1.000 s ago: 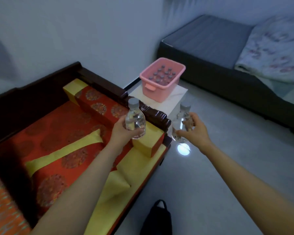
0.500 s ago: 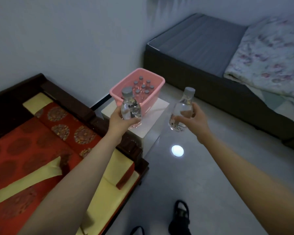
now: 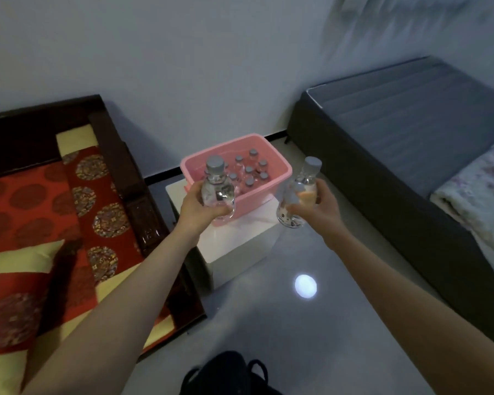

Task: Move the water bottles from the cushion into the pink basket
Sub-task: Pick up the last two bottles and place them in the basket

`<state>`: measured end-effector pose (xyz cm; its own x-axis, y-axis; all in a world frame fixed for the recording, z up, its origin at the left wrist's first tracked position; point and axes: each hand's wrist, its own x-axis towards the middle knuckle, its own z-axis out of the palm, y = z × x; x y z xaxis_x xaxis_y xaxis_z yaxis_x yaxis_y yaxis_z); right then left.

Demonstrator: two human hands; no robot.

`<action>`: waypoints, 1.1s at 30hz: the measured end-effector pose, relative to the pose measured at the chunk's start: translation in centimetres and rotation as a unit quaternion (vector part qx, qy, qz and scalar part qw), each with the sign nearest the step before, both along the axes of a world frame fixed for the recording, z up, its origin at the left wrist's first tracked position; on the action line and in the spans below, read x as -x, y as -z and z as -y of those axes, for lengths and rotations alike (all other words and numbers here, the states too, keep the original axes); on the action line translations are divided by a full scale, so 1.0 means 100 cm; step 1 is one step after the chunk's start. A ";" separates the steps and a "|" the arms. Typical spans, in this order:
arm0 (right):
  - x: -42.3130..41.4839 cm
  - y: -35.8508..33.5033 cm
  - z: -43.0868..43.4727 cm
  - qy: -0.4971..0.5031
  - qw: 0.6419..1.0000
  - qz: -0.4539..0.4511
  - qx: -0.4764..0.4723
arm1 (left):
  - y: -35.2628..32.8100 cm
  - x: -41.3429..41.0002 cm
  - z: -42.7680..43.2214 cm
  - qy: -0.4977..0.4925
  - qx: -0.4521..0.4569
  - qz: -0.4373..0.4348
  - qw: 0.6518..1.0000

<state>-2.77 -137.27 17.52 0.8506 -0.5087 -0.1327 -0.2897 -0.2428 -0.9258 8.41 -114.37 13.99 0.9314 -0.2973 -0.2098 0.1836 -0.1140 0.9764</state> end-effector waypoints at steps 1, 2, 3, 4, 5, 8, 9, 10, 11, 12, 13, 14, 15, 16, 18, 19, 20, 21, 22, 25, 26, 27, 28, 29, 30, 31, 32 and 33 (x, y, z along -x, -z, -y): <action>-0.008 0.002 0.009 -0.012 1.000 -0.003 0.002 | 0.001 -0.002 0.007 -0.010 0.001 -0.001 1.000; -0.019 0.005 0.019 -0.024 1.000 -0.003 0.002 | 0.001 -0.007 0.015 -0.022 0.002 -0.001 1.000; -0.029 0.006 0.026 -0.033 0.999 -0.002 0.002 | 0.001 -0.012 0.020 -0.032 0.003 0.001 0.999; -0.040 0.009 0.031 -0.043 0.999 0.001 0.003 | 0.003 -0.018 0.025 -0.042 0.003 0.000 0.999; -0.050 0.013 0.036 -0.052 0.999 0.001 0.004 | 0.006 -0.024 0.029 -0.052 0.000 -0.001 0.999; -0.081 0.031 0.050 -0.077 0.997 -0.003 -0.004 | 0.022 -0.043 0.041 -0.084 -0.012 -0.017 0.996; -0.094 0.036 0.056 -0.089 0.996 -0.006 -0.004 | 0.029 -0.052 0.046 -0.096 -0.018 -0.026 0.995; -0.106 0.043 0.062 -0.101 0.995 -0.010 -0.004 | 0.035 -0.061 0.051 -0.107 -0.022 -0.033 0.993; -0.122 0.048 0.067 -0.111 0.994 -0.011 -0.006 | 0.041 -0.074 0.056 -0.116 -0.026 -0.034 0.992; -0.135 0.054 0.072 -0.116 0.993 -0.013 -0.007 | 0.046 -0.085 0.060 -0.119 -0.027 -0.035 0.992; -0.146 0.058 0.075 -0.119 0.993 -0.014 -0.011 | 0.048 -0.093 0.063 -0.123 -0.029 -0.036 0.991; -0.160 0.062 0.079 -0.121 0.993 -0.014 -0.012 | 0.052 -0.102 0.066 -0.131 -0.030 -0.040 0.990; -0.169 0.063 0.081 -0.120 0.993 -0.013 -0.012 | 0.054 -0.108 0.069 -0.135 -0.030 -0.042 0.989; -0.180 0.066 0.083 -0.122 0.992 -0.012 -0.011 | 0.057 -0.114 0.071 -0.139 -0.029 -0.045 0.989; -0.200 0.072 0.088 -0.129 0.991 -0.017 -0.005 | 0.060 -0.128 0.075 -0.143 -0.028 -0.050 0.988; -0.211 0.076 0.091 -0.136 0.990 -0.025 -0.009 | 0.061 -0.136 0.076 -0.148 -0.028 -0.054 0.987; -0.219 0.081 0.092 -0.142 0.989 -0.039 -0.011 | 0.063 -0.142 0.077 -0.154 -0.027 -0.057 0.986; -0.225 0.084 0.092 -0.148 0.987 -0.052 -0.011 | 0.063 -0.146 0.078 -0.159 -0.028 -0.062 0.985; -0.230 0.088 0.093 -0.155 0.986 -0.067 -0.009 | 0.063 -0.150 0.079 -0.165 -0.030 -0.064 0.984; -0.244 0.097 0.093 -0.181 0.979 -0.096 -0.008 | 0.060 -0.157 0.082 -0.179 -0.034 -0.059 0.981; -0.250 0.100 0.092 -0.190 0.975 -0.110 -0.005 | 0.059 -0.160 0.083 -0.185 -0.032 -0.061 0.980; -0.255 0.104 0.091 -0.197 0.974 -0.111 0.007 | 0.058 -0.161 0.084 -0.186 -0.030 -0.060 0.980; -0.262 0.109 0.088 -0.205 0.972 -0.112 0.020 | 0.058 -0.164 0.084 -0.193 -0.031 -0.061 0.979; -0.271 0.118 0.084 -0.219 0.969 -0.111 0.036 | 0.060 -0.166 0.083 -0.205 -0.033 -0.064 0.976; -0.278 0.126 0.081 -0.229 0.965 -0.115 0.053 | 0.062 -0.168 0.082 -0.216 -0.032 -0.067 0.974; -0.282 0.134 0.078 -0.238 0.962 -0.116 0.071 | 0.062 -0.169 0.083 -0.222 -0.033 -0.068 0.972; -0.286 0.139 0.075 -0.250 0.957 -0.121 0.082 | 0.064 -0.170 0.082 -0.232 -0.035 -0.071 0.970; -0.289 0.146 0.072 -0.269 0.951 -0.124 0.089 | 0.067 -0.170 0.082 -0.239 -0.040 -0.073 0.968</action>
<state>26.15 -144.51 2.95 0.9480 -0.0419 -0.3156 -0.2832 -0.5637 -0.7759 25.46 -122.58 7.30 0.9170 0.1821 -0.3549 0.3702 -0.0570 0.9272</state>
